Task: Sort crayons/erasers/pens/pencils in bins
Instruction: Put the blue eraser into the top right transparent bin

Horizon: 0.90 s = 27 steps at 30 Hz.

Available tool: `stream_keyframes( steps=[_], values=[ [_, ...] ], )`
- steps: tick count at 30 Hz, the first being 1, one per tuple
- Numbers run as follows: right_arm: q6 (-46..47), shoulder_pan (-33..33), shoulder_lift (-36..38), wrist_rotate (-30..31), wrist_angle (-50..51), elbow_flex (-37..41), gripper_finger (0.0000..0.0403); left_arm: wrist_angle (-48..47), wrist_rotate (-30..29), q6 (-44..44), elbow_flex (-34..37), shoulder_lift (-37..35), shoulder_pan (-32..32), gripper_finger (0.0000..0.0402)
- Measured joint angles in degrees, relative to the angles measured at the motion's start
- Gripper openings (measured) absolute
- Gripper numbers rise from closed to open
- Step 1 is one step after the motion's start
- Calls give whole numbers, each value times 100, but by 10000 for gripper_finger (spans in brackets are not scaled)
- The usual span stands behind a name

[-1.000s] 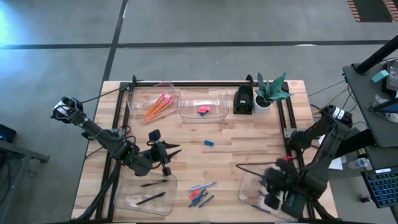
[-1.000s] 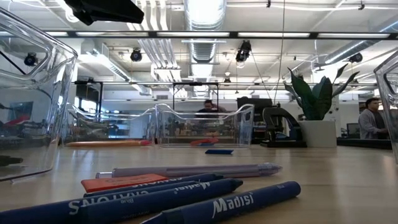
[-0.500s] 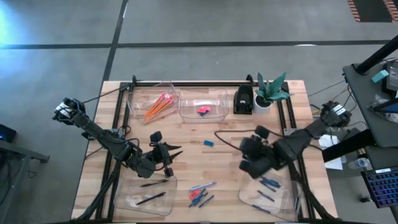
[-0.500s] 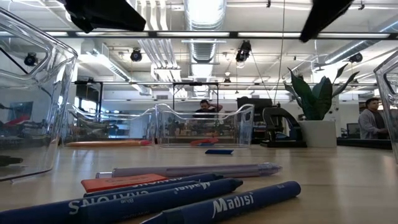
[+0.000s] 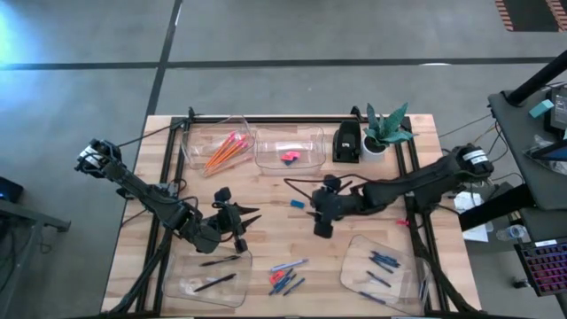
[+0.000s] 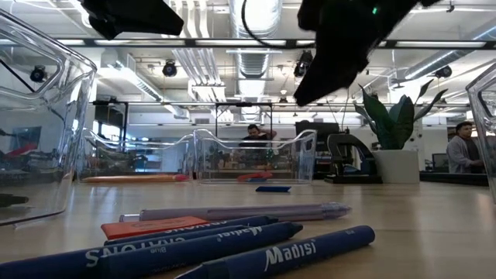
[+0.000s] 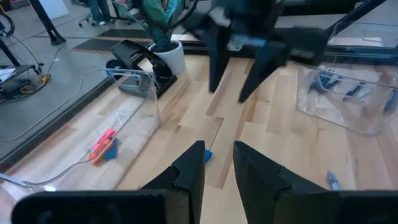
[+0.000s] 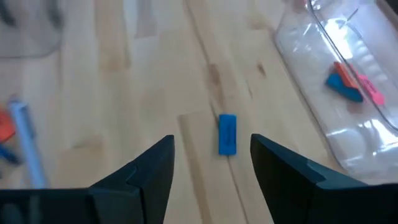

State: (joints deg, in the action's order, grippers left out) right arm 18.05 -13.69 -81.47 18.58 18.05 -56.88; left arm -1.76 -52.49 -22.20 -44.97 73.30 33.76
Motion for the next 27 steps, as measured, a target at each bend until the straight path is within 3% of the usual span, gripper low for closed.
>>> stream_keyframes(
  steps=[9,19,27],
  values=[
    [506,520,-770,90,-2129,809,203,-13,0,46,0,-4,2,70],
    [718,624,-1909,89,-2303,379,203,-23,0,178,2,-13,2,70],
    [475,721,-2290,92,-2136,142,203,-44,0,192,2,-14,2,70]
  ],
)
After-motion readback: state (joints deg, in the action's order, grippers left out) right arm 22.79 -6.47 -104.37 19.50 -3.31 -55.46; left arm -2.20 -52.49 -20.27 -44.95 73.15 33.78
